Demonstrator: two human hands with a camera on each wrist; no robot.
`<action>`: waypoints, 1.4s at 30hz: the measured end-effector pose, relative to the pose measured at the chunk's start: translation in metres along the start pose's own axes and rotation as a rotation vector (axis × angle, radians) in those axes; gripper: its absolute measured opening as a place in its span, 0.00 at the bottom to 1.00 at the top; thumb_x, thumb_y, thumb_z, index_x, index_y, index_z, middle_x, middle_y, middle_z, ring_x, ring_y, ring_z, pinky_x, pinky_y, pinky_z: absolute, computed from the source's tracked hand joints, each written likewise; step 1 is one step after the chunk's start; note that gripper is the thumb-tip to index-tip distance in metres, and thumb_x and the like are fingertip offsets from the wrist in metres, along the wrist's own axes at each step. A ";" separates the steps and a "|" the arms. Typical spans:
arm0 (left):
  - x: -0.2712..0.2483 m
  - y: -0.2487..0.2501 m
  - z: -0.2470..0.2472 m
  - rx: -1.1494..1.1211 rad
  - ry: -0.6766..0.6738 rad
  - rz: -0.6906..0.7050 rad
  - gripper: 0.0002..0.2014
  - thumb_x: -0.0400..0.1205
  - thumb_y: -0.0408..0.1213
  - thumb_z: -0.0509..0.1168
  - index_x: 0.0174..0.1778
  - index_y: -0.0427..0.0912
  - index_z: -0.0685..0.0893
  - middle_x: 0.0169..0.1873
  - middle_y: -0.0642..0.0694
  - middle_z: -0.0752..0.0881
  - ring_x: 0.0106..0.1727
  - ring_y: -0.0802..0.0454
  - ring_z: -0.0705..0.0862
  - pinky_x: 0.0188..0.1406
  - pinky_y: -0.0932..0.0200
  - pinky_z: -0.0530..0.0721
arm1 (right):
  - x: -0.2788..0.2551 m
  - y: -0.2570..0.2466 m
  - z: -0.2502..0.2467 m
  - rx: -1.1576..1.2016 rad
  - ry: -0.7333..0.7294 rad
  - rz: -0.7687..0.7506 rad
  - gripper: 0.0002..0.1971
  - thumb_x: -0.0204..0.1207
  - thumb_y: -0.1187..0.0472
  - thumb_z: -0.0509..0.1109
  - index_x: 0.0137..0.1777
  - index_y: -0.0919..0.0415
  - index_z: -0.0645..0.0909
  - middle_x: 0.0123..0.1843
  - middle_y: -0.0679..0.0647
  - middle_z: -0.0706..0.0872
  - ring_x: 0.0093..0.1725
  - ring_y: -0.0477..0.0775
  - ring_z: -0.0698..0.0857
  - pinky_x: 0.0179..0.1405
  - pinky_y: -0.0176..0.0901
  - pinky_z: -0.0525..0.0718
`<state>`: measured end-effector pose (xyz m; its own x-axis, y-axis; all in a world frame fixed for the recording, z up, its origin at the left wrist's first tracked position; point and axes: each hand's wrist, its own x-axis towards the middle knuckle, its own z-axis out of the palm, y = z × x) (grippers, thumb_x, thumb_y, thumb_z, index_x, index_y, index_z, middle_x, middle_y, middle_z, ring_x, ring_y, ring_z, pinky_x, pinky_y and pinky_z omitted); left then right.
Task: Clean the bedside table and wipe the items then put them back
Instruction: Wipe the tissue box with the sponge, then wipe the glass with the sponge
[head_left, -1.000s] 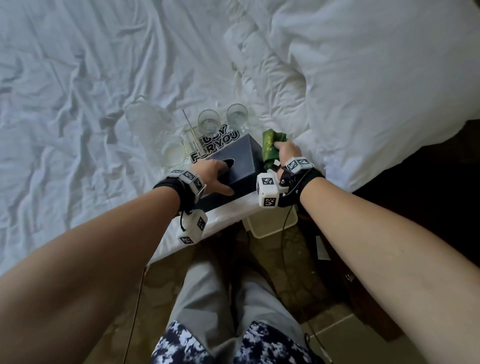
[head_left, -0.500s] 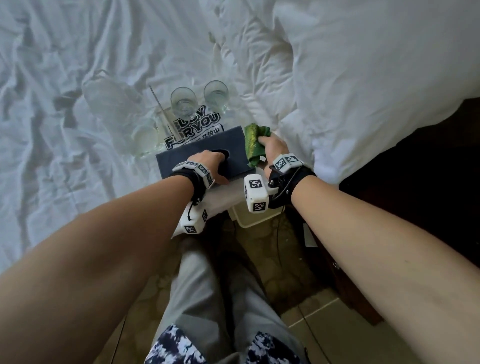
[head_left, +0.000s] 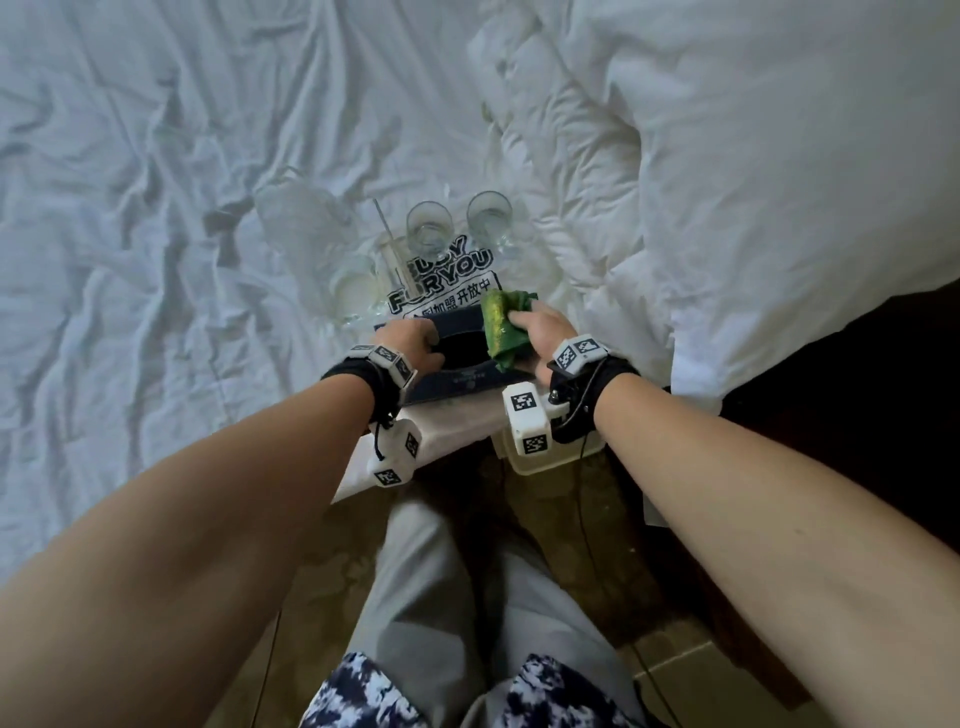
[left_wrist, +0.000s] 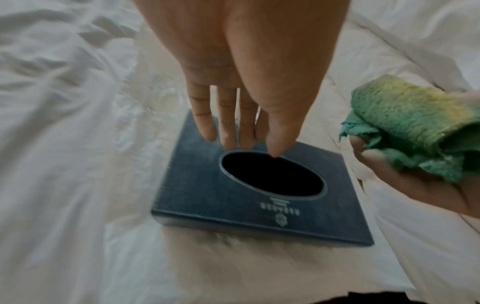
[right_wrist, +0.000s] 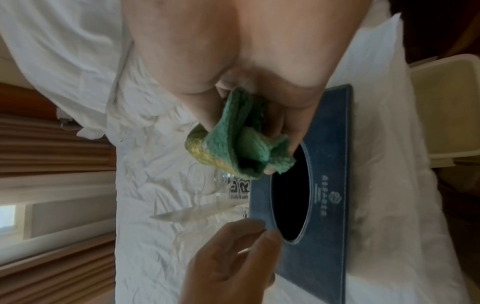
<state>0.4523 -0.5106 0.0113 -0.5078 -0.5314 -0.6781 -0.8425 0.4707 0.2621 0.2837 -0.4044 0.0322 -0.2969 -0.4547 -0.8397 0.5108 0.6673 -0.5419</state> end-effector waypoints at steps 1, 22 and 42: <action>-0.004 -0.010 -0.006 0.008 0.031 -0.027 0.14 0.76 0.44 0.72 0.56 0.45 0.85 0.51 0.43 0.88 0.52 0.42 0.85 0.46 0.55 0.82 | 0.000 -0.002 0.008 -0.020 -0.024 -0.004 0.06 0.76 0.61 0.68 0.48 0.51 0.84 0.51 0.63 0.87 0.51 0.66 0.87 0.45 0.64 0.88; 0.067 -0.147 -0.017 0.198 0.099 0.045 0.59 0.65 0.49 0.82 0.83 0.35 0.51 0.81 0.35 0.56 0.82 0.36 0.56 0.79 0.42 0.64 | 0.039 0.019 0.138 0.091 -0.219 0.153 0.09 0.80 0.69 0.68 0.58 0.59 0.81 0.44 0.58 0.86 0.40 0.57 0.85 0.24 0.42 0.84; 0.050 -0.152 -0.067 0.144 0.120 0.215 0.61 0.57 0.46 0.86 0.80 0.34 0.56 0.73 0.38 0.66 0.72 0.38 0.66 0.72 0.47 0.74 | 0.034 0.006 0.154 -0.081 -0.008 0.076 0.09 0.79 0.66 0.70 0.58 0.60 0.84 0.51 0.62 0.88 0.48 0.62 0.86 0.34 0.47 0.84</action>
<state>0.5434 -0.6557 -0.0167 -0.6970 -0.4843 -0.5288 -0.6832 0.6724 0.2847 0.4010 -0.5072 0.0055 -0.2535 -0.4052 -0.8784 0.4646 0.7455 -0.4780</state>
